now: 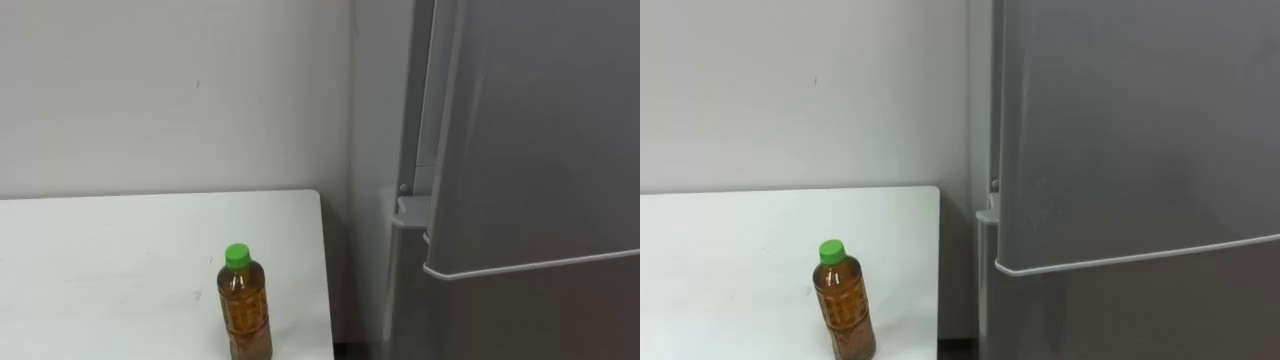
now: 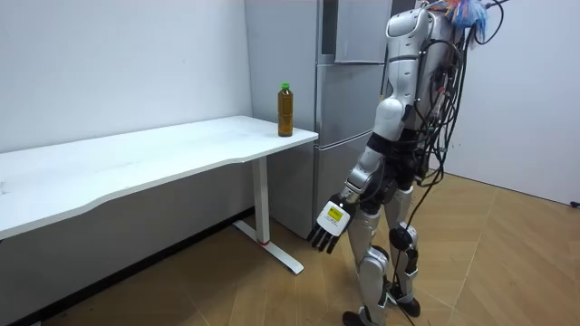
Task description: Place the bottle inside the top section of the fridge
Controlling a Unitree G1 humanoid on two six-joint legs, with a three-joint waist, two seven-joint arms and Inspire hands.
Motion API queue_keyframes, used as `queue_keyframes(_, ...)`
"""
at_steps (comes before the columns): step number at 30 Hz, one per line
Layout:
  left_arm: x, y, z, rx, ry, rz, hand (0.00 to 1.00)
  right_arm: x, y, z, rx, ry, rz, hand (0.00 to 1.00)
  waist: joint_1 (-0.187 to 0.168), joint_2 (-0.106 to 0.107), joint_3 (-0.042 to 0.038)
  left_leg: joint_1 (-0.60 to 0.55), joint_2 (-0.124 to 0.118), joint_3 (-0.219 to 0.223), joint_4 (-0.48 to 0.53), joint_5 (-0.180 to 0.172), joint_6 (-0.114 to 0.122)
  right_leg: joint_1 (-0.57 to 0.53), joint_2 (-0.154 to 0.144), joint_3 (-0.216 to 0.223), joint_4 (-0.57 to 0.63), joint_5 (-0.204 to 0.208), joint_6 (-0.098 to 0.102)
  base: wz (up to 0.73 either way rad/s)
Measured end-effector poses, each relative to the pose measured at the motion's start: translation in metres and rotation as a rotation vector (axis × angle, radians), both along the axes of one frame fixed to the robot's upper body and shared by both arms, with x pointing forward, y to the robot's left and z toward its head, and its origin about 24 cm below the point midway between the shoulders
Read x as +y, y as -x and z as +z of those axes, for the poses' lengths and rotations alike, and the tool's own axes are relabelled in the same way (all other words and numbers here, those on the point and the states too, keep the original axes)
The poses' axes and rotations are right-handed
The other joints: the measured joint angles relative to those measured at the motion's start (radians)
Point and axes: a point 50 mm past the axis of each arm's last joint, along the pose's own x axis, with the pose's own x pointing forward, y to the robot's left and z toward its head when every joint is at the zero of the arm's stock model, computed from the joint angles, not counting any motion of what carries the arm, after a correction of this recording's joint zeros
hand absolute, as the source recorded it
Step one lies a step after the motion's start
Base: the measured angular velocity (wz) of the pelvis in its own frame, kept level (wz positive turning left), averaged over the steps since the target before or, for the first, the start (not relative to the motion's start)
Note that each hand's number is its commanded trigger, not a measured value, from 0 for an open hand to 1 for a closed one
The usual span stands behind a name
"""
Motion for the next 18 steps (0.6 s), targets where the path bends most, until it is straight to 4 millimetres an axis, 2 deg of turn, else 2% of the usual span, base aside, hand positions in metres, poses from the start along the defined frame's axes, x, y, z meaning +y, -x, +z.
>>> queue_keyframes(18, 0.0019, 0.0024, -0.0005, 0.021, -0.01, 0.046, 0.0, 0.001, 0.0027, -0.0004, 0.003, -0.05, -0.008, 0.0, 0.0, 0.005, 0.0025, 0.004, 0.001, -0.003, 0.007, 0.0, 0.0, 0.003, 0.0, -0.005, 0.0, 0.0, 0.0, 0.0)
